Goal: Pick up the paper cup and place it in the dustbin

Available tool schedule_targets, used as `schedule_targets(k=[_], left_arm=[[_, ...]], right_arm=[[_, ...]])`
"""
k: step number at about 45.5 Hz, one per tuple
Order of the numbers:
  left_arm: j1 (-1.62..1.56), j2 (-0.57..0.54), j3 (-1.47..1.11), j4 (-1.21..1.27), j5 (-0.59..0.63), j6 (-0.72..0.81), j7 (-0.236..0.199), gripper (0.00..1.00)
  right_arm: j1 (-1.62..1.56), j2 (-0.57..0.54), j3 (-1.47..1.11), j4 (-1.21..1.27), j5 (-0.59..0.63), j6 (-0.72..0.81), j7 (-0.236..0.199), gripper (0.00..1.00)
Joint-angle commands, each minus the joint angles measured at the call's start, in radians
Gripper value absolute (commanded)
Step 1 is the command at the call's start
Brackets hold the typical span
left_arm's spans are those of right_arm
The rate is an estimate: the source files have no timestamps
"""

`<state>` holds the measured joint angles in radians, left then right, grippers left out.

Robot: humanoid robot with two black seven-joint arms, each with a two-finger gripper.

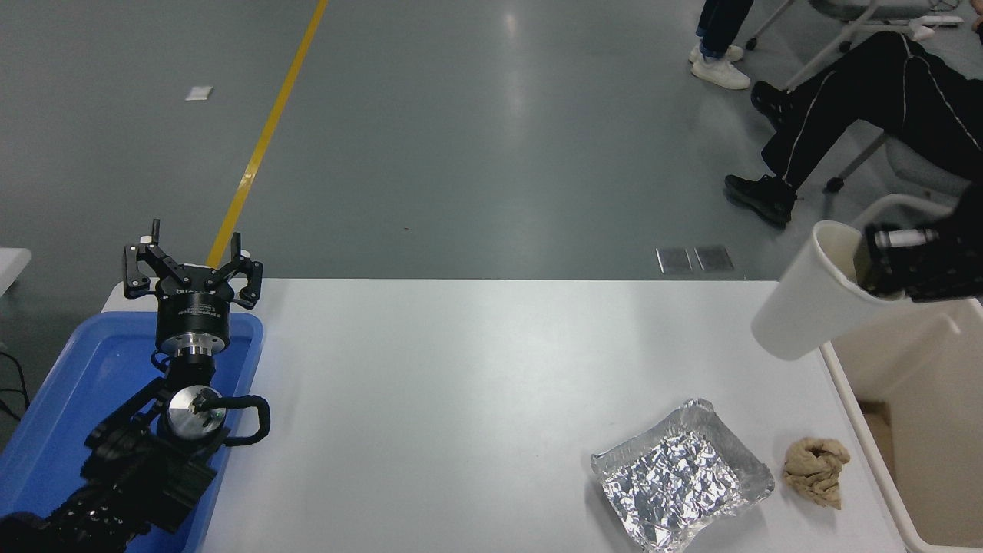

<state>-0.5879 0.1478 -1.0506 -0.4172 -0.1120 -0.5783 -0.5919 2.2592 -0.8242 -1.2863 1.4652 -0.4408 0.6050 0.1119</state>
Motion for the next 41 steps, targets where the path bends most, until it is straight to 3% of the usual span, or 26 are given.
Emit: schedule_targets(k=[1,13,25,32,41], left_arm=[[0.0,0.001,0.0,0.0,0.0,0.0,0.0,0.99],[0.0,0.001,0.0,0.0,0.0,0.0,0.0,0.99],[0.0,0.001,0.001,0.0,0.0,0.0,0.0,0.99],[0.0,0.001,0.0,0.0,0.0,0.0,0.0,0.99],[0.002,0.001,0.0,0.0,-0.002,0.0,0.0,0.99]], right_arm=[[-0.469,-0.012,0.183,-0.288,0.005,-0.149,0.0,0.0],[-0.984,0.016,0.556,-0.751,0.008,-0.188,0.0,0.0],[-1.395,0.22,0.887,-1.269,0.01,-0.195,0.0,0.0],[-1.484,0.275,0.943,-1.355,0.039,-0.257,0.0,0.0],[-1.645,0.401,0.94,-1.529,0.189,-0.353,-0.009,0.0]])
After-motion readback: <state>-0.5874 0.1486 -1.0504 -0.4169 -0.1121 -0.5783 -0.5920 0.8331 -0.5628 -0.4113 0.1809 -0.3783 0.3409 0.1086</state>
